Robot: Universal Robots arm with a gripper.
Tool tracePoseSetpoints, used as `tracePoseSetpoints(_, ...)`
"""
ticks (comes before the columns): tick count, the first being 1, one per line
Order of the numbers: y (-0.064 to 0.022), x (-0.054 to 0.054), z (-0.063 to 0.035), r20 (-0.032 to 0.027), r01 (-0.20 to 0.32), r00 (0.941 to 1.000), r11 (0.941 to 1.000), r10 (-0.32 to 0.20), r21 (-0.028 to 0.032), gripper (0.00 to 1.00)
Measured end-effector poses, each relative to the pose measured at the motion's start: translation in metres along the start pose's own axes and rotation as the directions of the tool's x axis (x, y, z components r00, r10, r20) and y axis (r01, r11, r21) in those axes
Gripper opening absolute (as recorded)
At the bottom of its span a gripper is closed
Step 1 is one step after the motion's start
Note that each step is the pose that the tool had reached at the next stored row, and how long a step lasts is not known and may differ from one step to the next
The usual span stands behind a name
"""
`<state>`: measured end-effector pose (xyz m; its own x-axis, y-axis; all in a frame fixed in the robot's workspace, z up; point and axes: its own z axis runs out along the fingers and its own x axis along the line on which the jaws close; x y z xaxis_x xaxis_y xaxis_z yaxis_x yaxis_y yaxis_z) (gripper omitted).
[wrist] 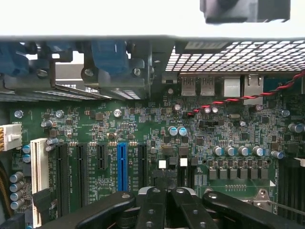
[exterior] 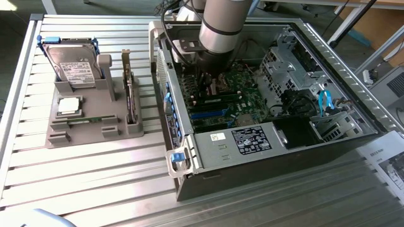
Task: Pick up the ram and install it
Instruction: 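Press down the ram until it locks into place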
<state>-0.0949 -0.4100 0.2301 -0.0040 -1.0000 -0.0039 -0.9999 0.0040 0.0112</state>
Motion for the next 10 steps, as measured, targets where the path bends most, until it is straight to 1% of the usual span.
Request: tracePoseSetpoints(10, -0.0001, -0.0001, 0.0, 0.0005, 0.0, 1.0, 1.0, 0.0, 0.0004, 0.1)
